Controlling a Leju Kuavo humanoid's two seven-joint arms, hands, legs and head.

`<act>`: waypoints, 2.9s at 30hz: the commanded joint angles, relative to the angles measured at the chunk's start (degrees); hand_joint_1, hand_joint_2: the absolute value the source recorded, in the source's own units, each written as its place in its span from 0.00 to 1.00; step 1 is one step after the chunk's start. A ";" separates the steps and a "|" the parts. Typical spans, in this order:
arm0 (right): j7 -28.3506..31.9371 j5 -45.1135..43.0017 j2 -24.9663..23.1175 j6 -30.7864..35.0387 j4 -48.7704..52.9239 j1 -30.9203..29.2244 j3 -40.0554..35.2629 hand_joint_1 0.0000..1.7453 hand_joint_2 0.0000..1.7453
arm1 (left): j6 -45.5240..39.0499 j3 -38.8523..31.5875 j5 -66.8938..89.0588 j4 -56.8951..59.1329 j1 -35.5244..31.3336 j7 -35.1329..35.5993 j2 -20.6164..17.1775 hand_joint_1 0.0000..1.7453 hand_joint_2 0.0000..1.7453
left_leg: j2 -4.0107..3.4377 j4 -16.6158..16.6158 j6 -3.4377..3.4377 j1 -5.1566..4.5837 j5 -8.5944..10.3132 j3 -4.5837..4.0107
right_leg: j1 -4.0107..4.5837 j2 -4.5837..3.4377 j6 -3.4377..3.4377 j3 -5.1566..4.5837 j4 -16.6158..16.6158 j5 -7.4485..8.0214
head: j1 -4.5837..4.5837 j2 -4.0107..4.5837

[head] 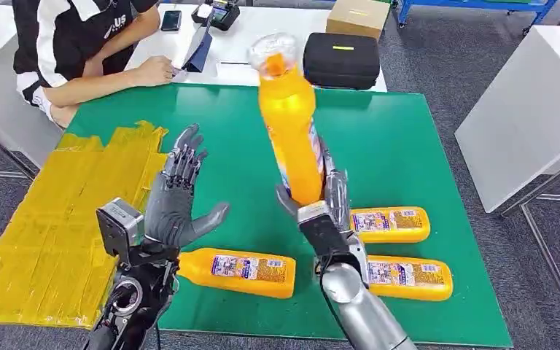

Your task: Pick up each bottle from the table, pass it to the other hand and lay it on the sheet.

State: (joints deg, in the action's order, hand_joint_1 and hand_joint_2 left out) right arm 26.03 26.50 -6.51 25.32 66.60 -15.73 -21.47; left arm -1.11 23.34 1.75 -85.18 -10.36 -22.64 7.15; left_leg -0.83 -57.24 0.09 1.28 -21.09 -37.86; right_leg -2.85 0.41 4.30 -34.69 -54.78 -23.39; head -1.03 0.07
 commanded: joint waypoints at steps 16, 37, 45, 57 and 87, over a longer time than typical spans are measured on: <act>-9.05 25.13 -1.34 9.74 -16.88 -6.35 -15.71 1.00 1.00 | 2.19 0.05 -2.90 7.31 -4.07 0.76 -1.27 0.00 1.00 | 0.02 0.02 0.02 0.02 -0.11 0.29 | 0.05 -0.04 -0.30 0.26 0.01 -0.10 | 0.00 0.00; -0.72 11.90 0.00 -0.59 -8.16 -3.51 -18.28 1.00 1.00 | 2.36 -2.55 -6.29 7.85 -4.11 1.58 -0.43 0.04 1.00 | 0.09 -0.03 0.04 0.03 -0.15 0.30 | 0.06 0.02 -0.34 0.28 -0.02 -0.16 | 0.00 0.00; 0.38 8.33 0.34 -2.28 -7.60 -3.04 -17.54 1.00 1.00 | 1.38 -3.44 -7.73 8.13 -3.82 1.70 0.11 1.00 1.00 | 0.11 -0.03 0.05 0.03 -0.18 0.38 | 0.06 0.04 -0.40 0.37 -0.03 -0.19 | 0.02 0.00; 0.55 7.37 1.11 0.81 -4.80 -1.14 -15.66 1.00 1.00 | -0.05 -0.81 -10.27 10.05 -4.57 0.93 -1.19 1.00 1.00 | 0.12 -0.01 0.04 0.01 -0.13 0.31 | 0.04 0.06 -0.34 0.29 -0.02 -0.15 | 0.00 0.00; 0.55 7.37 1.11 0.81 -4.80 -1.14 -15.66 1.00 1.00 | -0.05 -0.81 -10.27 10.05 -4.57 0.93 -1.19 1.00 1.00 | 0.05 0.01 0.03 0.00 -0.08 0.21 | 0.02 0.00 -0.26 0.18 0.00 -0.09 | 0.00 0.00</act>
State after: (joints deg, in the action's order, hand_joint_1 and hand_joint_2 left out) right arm 25.75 33.62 -6.47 25.86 60.74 -15.73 -35.54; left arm -0.63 23.28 -8.39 -79.67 -12.42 -22.18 7.37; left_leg -0.82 -57.24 0.09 1.28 -21.09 -37.87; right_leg -2.85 0.42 4.30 -34.70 -54.78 -23.40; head -1.03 0.07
